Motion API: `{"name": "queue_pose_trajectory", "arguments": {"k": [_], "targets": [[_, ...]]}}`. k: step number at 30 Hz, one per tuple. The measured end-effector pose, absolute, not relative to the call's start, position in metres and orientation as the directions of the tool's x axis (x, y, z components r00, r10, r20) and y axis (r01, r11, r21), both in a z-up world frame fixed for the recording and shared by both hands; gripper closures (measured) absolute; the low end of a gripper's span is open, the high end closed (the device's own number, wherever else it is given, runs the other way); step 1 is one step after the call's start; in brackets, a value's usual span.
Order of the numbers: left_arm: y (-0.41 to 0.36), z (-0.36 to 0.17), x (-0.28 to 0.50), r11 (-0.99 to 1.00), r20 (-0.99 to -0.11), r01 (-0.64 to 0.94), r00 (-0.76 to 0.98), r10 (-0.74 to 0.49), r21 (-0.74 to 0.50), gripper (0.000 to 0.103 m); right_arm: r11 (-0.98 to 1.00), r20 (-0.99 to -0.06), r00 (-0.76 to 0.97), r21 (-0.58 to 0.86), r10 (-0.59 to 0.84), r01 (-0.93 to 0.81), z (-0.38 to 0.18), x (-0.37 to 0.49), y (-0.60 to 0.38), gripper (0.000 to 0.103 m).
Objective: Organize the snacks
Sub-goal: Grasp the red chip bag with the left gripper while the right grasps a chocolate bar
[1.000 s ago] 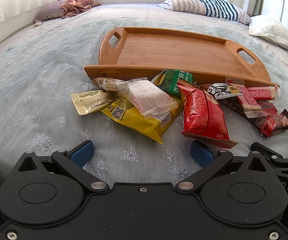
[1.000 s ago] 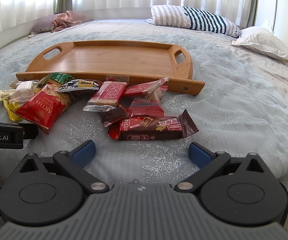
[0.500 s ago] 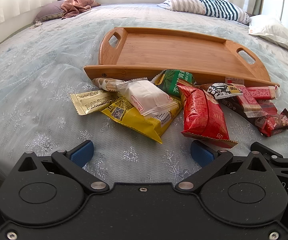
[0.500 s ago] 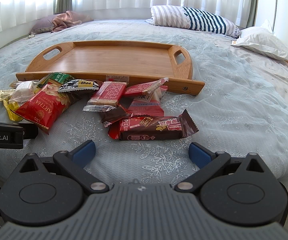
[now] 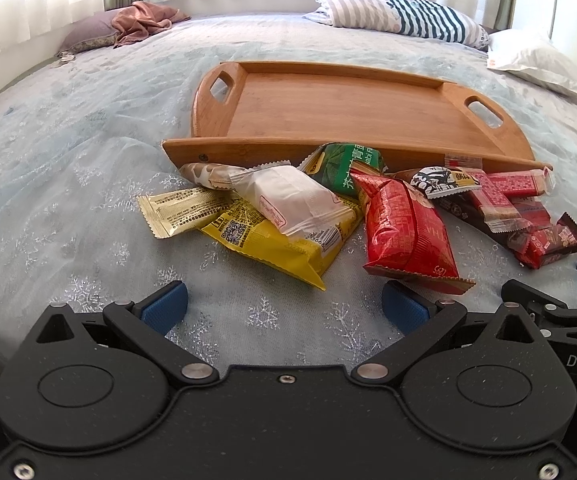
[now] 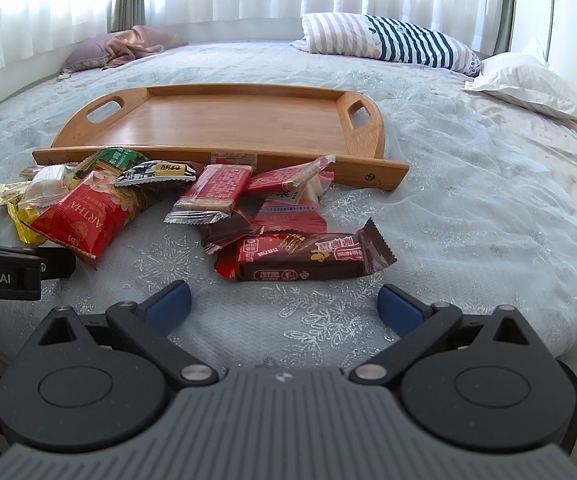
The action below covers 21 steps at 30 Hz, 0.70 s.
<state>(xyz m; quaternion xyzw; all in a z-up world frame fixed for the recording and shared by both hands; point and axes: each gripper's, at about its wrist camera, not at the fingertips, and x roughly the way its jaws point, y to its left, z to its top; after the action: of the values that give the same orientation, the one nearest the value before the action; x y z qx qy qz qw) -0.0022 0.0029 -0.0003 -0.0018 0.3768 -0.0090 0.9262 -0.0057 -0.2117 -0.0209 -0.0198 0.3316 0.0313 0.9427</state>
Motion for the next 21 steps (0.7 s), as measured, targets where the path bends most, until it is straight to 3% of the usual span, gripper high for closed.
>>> {"name": "queue_pose_trajectory", "arguments": {"k": [8,13,18,21], "targets": [[0.006,0.008,-0.004,0.997,-0.703,0.056,0.707,-0.074,-0.048,0.001,0.994,-0.611,0.784,0.049,0.108,-0.098,-0.015,-0.005,-0.225,0.0],[0.006,0.028,-0.014,0.984,-0.663,0.116,0.728,-0.176,-0.134,0.01,0.997,-0.565,0.822,0.06,0.075,-0.05,-0.009,-0.007,-0.231,0.0],[-0.003,0.043,-0.016,0.979,-0.603,0.159,0.771,-0.205,-0.13,0.023,0.999,-0.555,0.831,-0.018,0.016,-0.031,-0.007,-0.001,-0.231,0.0],[-0.013,0.047,-0.012,0.976,-0.584,0.185,0.783,-0.214,-0.11,0.024,0.998,-0.561,0.828,-0.035,0.026,-0.055,-0.009,0.003,-0.231,0.0]]}}
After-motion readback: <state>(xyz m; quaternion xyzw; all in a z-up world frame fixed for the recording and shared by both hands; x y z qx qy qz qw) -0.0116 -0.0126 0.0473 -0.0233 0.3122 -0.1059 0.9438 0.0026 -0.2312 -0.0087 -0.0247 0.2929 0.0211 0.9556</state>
